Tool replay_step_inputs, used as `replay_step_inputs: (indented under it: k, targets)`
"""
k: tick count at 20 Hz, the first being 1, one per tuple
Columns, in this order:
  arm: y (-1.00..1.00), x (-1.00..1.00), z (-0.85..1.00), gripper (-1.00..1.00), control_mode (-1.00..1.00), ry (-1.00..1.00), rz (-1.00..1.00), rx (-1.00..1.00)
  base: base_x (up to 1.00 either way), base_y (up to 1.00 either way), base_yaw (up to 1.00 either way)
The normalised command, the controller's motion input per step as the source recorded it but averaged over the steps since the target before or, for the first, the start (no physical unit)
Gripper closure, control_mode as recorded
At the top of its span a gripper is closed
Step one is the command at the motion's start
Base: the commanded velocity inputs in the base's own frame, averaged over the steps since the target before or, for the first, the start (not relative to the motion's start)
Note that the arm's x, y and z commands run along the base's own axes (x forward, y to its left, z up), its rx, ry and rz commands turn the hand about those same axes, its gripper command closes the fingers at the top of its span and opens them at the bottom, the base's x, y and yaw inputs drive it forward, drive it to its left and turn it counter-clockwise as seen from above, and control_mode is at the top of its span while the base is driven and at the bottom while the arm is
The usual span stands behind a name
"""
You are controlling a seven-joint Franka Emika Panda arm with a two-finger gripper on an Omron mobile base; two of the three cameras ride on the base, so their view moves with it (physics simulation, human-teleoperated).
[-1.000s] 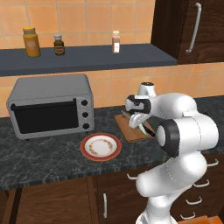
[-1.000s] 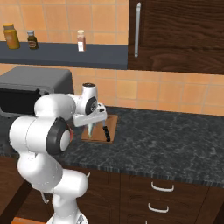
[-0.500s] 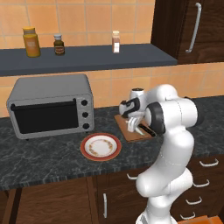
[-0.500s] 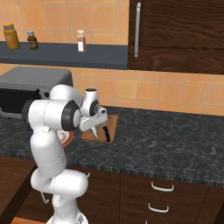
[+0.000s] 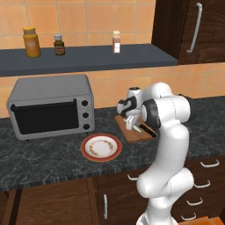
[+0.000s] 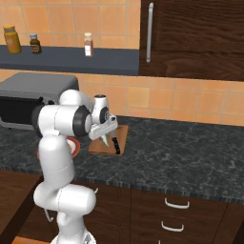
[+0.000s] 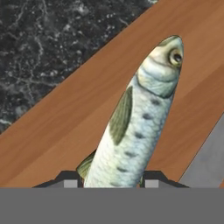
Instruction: Pick up the knife from the drawer and place it on the cutting board. Then place the meat from the plate to the cutting board.
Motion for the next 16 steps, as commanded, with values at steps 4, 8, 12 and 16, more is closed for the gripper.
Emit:
replay_step_inputs:
  k: [4, 8, 12, 16]
  targets:
    - [0.03, 0.13, 0.0, 1.0, -1.0, 0.0, 0.0, 0.0, 0.0, 0.0, 0.0]
    - [0.0, 0.0, 0.0, -1.0, -1.0, 0.0, 0.0, 0.0, 0.0, 0.0, 0.0]
    - [0.0, -0.05, 0.02, -1.0, -1.0, 0.0, 0.0, 0.0, 0.0, 0.0, 0.0]
    - [0.0, -0.28, 0.43, -1.0, -1.0, -0.03, 0.0, 0.0, 0.0, 0.0, 0.0]
